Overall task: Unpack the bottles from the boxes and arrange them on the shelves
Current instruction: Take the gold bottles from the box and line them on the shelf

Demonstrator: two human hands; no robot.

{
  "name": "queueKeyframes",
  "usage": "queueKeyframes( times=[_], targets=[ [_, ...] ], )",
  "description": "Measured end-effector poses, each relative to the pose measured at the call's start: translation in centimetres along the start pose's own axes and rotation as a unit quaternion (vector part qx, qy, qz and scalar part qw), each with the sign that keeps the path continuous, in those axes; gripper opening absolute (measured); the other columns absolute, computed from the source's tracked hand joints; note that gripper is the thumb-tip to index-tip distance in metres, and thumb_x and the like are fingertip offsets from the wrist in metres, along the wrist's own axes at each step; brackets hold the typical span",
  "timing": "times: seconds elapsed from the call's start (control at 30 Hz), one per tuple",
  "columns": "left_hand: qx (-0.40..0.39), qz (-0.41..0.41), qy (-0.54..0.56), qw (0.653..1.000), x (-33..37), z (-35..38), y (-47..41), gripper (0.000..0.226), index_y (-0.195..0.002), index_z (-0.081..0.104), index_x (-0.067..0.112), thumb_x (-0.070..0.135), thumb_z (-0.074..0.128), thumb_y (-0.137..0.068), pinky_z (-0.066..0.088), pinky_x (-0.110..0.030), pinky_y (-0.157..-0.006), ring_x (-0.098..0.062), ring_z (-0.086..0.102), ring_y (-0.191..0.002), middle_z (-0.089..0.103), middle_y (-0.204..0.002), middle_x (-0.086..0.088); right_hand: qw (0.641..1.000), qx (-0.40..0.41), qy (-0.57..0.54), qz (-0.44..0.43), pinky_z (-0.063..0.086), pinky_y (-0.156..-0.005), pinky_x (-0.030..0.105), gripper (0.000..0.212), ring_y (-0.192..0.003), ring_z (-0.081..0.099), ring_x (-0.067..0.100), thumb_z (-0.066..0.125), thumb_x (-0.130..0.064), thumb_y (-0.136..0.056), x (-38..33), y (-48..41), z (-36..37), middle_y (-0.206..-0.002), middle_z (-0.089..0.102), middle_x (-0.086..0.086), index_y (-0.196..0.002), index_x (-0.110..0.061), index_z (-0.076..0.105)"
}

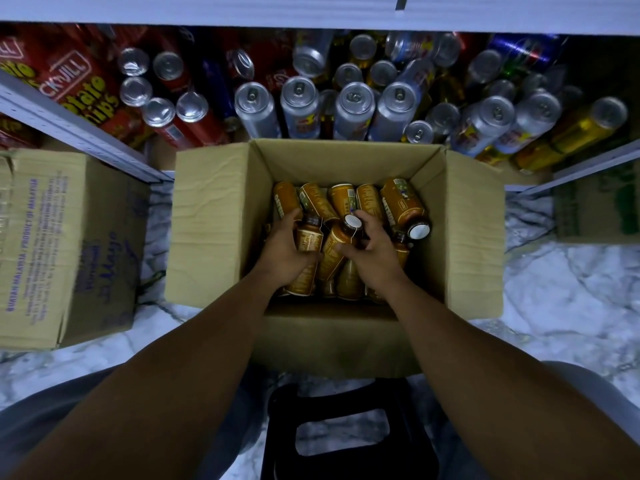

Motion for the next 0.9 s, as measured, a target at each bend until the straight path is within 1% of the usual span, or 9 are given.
queueKeyframes(
  times=[0.07, 0.13, 0.27, 0.37, 0.47, 0.57, 0.7, 0.8, 0.9],
  targets=[
    [0.004, 0.002, 0.009, 1.000, 0.2, -0.2, 0.3, 0.101, -0.159, 0.023, 0.027, 0.016, 0.085, -0.079, 0.042, -0.048, -0.112, -0.022, 0.043, -0.140, 0.040, -0.155, -0.003, 1.000, 0.002, -0.018, 0.003, 0.051, -0.090, 0.027, 0.072, -0.137, 0.045, 0.017, 0.074, -0.018, -0.091, -0.3, 0.2, -0.6, -0.154, 0.041, -0.004, -0.150, -0.036, 0.039],
    [0.005, 0.006, 0.010, 1.000, 0.3, -0.5, 0.5, 0.098, -0.159, 0.024, 0.030, 0.019, 0.084, -0.081, 0.043, -0.048, -0.112, -0.022, 0.044, -0.139, 0.042, -0.154, -0.001, 0.999, -0.002, -0.036, 0.008, 0.048, -0.083, 0.022, 0.068, -0.136, 0.044, 0.016, 0.074, -0.021, -0.091, -0.4, 0.2, -1.0, -0.153, 0.041, -0.004, -0.148, -0.040, 0.040],
    [0.001, 0.005, 0.037, 0.999, 0.9, -1.1, 0.8, 0.094, -0.157, 0.027, 0.031, 0.019, 0.083, -0.082, 0.044, -0.044, -0.111, -0.015, 0.050, -0.132, 0.052, -0.146, 0.003, 0.997, -0.032, -0.064, 0.007, 0.049, -0.085, 0.024, 0.062, -0.128, 0.052, 0.013, 0.071, -0.020, -0.093, -0.8, 0.4, -1.6, -0.144, 0.052, -0.004, -0.144, -0.042, 0.043],
    [-0.003, 0.009, 0.056, 0.998, 1.7, -1.6, 1.0, 0.093, -0.155, 0.029, 0.032, 0.020, 0.084, -0.081, 0.044, -0.049, -0.111, -0.014, 0.053, -0.130, 0.056, -0.141, 0.006, 0.997, -0.045, -0.069, 0.010, 0.050, -0.087, 0.026, 0.062, -0.126, 0.053, 0.011, 0.072, -0.022, -0.092, -1.6, 0.7, -2.2, -0.142, 0.053, -0.004, -0.145, -0.039, 0.044],
    [-0.010, 0.020, 0.065, 0.998, 3.5, -2.5, 2.3, 0.096, -0.153, 0.028, 0.039, 0.022, 0.086, -0.078, 0.044, -0.052, -0.111, -0.014, 0.052, -0.132, 0.055, -0.142, 0.008, 0.996, -0.058, -0.069, 0.006, 0.052, -0.097, 0.034, 0.067, -0.126, 0.056, 0.010, 0.074, -0.022, -0.091, -3.4, 1.6, -3.0, -0.142, 0.056, -0.005, -0.148, -0.037, 0.043],
    [-0.014, 0.043, 0.070, 0.997, 6.5, -4.2, 5.0, 0.094, -0.147, 0.032, 0.046, 0.022, 0.088, -0.076, 0.047, -0.051, -0.108, -0.011, 0.056, -0.126, 0.059, -0.134, 0.013, 0.997, -0.054, -0.059, -0.014, 0.052, -0.100, 0.035, 0.066, -0.125, 0.058, 0.010, 0.077, -0.020, -0.089, -7.0, 3.8, -4.2, -0.138, 0.060, -0.006, -0.146, -0.034, 0.047],
    [-0.024, 0.067, 0.082, 0.994, 12.5, -7.4, 11.0, 0.091, -0.144, 0.036, 0.041, 0.020, 0.090, -0.074, 0.050, -0.044, -0.106, -0.004, 0.060, -0.118, 0.061, -0.128, 0.015, 0.997, -0.042, -0.060, -0.030, 0.053, -0.101, 0.041, 0.059, -0.122, 0.061, 0.011, 0.081, -0.018, -0.085, -13.7, 9.3, -6.3, -0.132, 0.065, -0.005, -0.135, -0.036, 0.055],
    [-0.016, 0.080, 0.082, 0.993, 17.7, -10.6, 16.3, 0.090, -0.142, 0.039, 0.038, 0.019, 0.092, -0.071, 0.052, -0.045, -0.103, -0.007, 0.063, -0.115, 0.064, -0.126, 0.012, 0.997, -0.035, -0.057, -0.038, 0.054, -0.101, 0.047, 0.060, -0.120, 0.063, 0.014, 0.084, -0.024, -0.082, -19.6, 14.6, -8.0, -0.129, 0.067, -0.005, -0.135, -0.035, 0.057],
    [-0.010, 0.096, 0.073, 0.993, 23.4, -14.0, 21.8, 0.093, -0.141, 0.038, 0.042, 0.022, 0.093, -0.069, 0.054, -0.050, -0.100, -0.012, 0.065, -0.113, 0.066, -0.122, 0.012, 0.997, -0.030, -0.041, -0.061, 0.055, -0.099, 0.046, 0.062, -0.118, 0.064, 0.015, 0.085, -0.037, -0.075, -26.7, 20.4, -9.7, -0.128, 0.068, -0.003, -0.130, -0.043, 0.058]
  ],
)
Point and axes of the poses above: each hand's wrist, its own y-axis away from the middle knuckle, its own z-axis out of the palm, x = y × z, the point moved 5 cm from there along -y, towards the middle knuckle
